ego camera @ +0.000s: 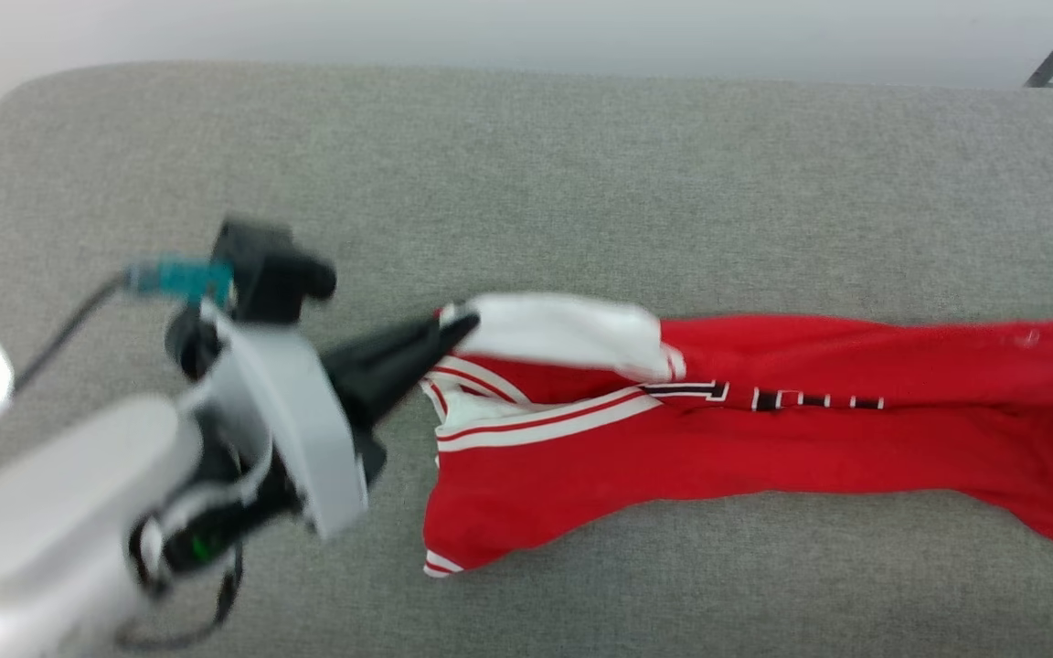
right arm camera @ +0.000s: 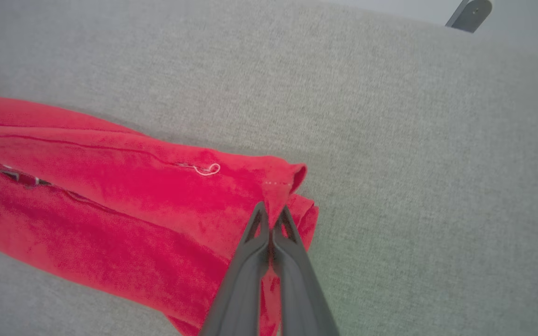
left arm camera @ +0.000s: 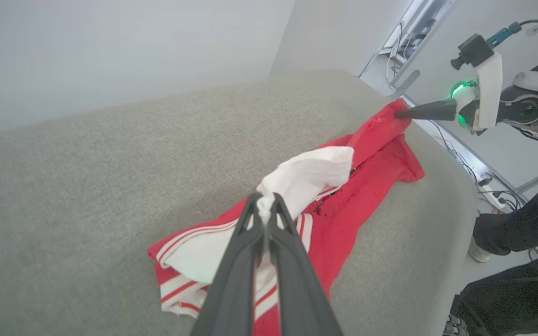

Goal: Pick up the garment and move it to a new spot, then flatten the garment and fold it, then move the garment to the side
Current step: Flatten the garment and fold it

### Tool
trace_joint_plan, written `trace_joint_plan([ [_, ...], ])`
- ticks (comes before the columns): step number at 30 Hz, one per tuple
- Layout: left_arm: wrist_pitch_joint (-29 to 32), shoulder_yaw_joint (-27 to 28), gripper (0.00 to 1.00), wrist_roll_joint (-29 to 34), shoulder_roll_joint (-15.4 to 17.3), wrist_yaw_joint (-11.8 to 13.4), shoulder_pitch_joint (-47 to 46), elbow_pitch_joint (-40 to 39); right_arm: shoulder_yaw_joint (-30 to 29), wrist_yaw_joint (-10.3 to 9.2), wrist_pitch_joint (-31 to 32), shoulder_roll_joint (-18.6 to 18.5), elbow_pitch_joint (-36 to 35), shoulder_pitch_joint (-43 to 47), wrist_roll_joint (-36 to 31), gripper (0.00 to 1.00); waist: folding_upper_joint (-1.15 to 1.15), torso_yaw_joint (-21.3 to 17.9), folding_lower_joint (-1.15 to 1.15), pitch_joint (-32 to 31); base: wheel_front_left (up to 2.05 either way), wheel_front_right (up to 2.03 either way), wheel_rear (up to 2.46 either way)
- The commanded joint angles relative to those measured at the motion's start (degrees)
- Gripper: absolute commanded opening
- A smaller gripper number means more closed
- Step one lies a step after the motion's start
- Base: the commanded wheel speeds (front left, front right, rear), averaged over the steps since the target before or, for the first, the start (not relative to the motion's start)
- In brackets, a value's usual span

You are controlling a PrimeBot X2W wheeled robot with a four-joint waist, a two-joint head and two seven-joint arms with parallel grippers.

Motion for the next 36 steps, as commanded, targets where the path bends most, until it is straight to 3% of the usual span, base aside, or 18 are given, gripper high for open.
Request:
trace_joint_plan([
  [1,-1.6,-0.2,0.0,-0.3,0.7,0.7,2.5,-1.7,-0.4,-0.07,-0.3,-0.3,-0.3,2.0,0.6,0.0,0.0,0.3,0.0,-0.1,0.0,0.0,0.0],
  [5,-5.9,-1.1,0.0,0.4,2.4,2.9,8.1,-5.6,-1.8,-0.07,-1.8,-0.4,-0.5,6.1,0.2,0.0,0.0,0.7,0.0,0.6,0.0,0.0,0.0],
  [14,-9.6,-3.3,0.0,1.3,0.7,5.4,13.9,-3.5,-4.0,-0.07,-4.0,2.9,1.9,9.6,-2.2,0.0,0.0,1.4,0.0,3.0,0.0,0.0,0.0],
  [22,-11.7,-4.4,0.01,1.5,-3.2,4.4,15.3,2.7,-3.8,-0.06,-4.8,6.5,3.8,9.8,-3.5,0.0,0.0,1.2,0.0,3.8,0.0,0.0,0.0],
  [23,-12.1,-4.5,0.2,2.2,-3.3,4.4,15.1,3.5,-4.0,-0.06,-4.7,6.9,3.9,9.9,-3.1,0.08,0.0,1.2,0.0,3.8,0.0,0.0,0.0],
  [24,-12.4,-4.6,0.35,2.5,-3.6,4.3,15.0,4.0,-4.2,-0.05,-4.6,7.1,3.9,10.0,-2.8,0.33,0.0,1.1,0.0,3.6,0.0,0.0,0.0],
  [25,-12.8,-4.3,0.47,2.5,-3.8,4.0,15.0,4.3,-4.5,-0.03,-4.5,7.2,3.8,10.1,-2.4,0.48,0.0,1.1,0.0,3.4,0.0,0.0,0.0],
  [26,-13.3,-4.0,0.71,2.3,-3.9,3.7,15.0,4.5,-4.9,-0.03,-4.4,7.1,3.7,10.2,-2.1,0.99,0.0,1.1,0.0,3.1,0.0,0.0,0.0],
  [27,-13.6,-3.8,0.96,2.2,-3.7,3.6,14.9,4.4,-5.4,-0.03,-4.2,6.9,3.4,10.4,-1.9,1.0,0.0,1.1,0.0,2.8,0.0,0.0,0.0],
  [28,-14.0,-3.5,1.0,2.0,-3.5,3.5,15.0,4.2,-5.9,-0.03,-4.1,6.7,2.9,10.6,-1.5,1.0,0.0,1.1,0.0,2.4,0.0,0.0,0.0],
  [36,-18.4,0.2,1.0,2.1,-2.0,5.2,17.9,1.1,-10.1,-0.03,0.0,3.7,-1.3,13.1,2.2,1.0,0.0,1.5,0.0,0.0,0.0,0.0,0.0],
])
